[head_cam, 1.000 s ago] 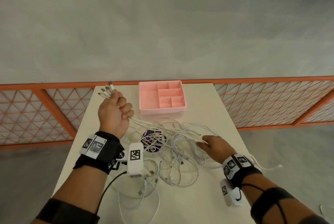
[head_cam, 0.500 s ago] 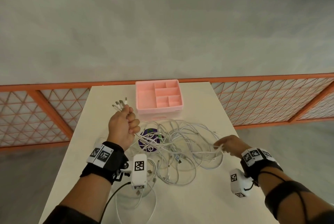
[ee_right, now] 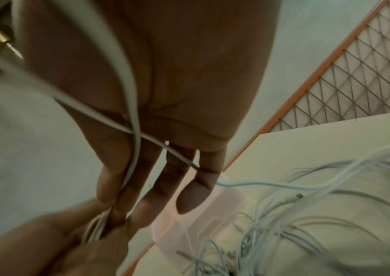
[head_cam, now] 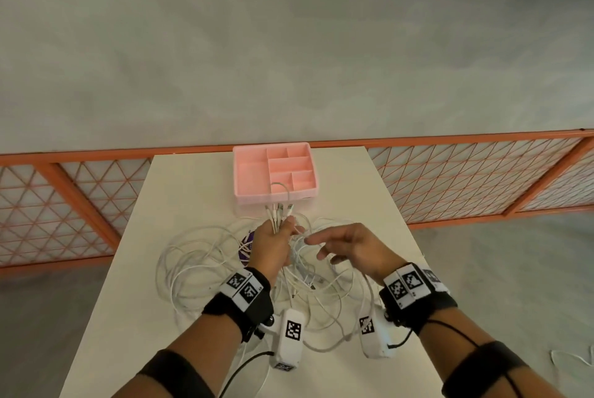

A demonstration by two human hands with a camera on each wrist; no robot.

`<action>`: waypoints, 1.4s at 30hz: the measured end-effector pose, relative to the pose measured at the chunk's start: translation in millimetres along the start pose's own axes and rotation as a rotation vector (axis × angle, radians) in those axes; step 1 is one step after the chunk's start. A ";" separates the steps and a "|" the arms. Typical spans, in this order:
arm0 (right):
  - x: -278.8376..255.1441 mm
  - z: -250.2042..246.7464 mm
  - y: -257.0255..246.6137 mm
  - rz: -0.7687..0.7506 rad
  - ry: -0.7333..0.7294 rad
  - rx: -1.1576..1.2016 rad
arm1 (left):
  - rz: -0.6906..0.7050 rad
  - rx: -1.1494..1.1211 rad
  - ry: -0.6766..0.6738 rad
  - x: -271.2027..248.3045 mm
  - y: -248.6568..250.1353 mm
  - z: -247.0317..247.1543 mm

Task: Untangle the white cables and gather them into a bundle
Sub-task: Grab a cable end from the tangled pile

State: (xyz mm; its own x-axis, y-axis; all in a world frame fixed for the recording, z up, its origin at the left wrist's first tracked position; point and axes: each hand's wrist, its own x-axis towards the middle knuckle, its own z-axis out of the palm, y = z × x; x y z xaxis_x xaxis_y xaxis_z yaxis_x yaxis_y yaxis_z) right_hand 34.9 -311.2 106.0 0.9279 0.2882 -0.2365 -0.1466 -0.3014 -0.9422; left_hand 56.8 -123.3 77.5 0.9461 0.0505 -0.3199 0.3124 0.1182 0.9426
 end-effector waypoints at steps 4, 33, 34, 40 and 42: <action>-3.0 11.9 17.8 -0.028 -0.056 -0.212 | 0.074 0.013 0.035 -3.8 4.5 5.5; 50.0 12.0 -41.9 0.037 0.420 0.414 | 0.263 0.267 -0.300 -10.8 -15.4 -11.7; 49.6 8.1 -45.1 0.032 0.418 0.504 | 0.255 0.255 -0.285 -11.6 -15.6 -14.2; 46.8 -26.7 -70.1 -0.176 0.439 0.764 | 0.278 0.224 -0.275 -5.3 -12.2 -20.0; 42.9 -43.6 -72.6 -0.266 0.521 0.837 | 0.291 0.211 -0.261 -4.4 -7.8 -19.0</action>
State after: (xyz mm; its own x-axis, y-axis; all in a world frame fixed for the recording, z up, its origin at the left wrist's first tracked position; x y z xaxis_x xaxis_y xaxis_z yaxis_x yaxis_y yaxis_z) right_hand 100.3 -316.5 174.7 0.9699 -0.2380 -0.0506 0.0789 0.5043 -0.8599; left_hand 48.6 -105.7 69.7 0.9787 -0.2035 -0.0286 0.0144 -0.0706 0.9974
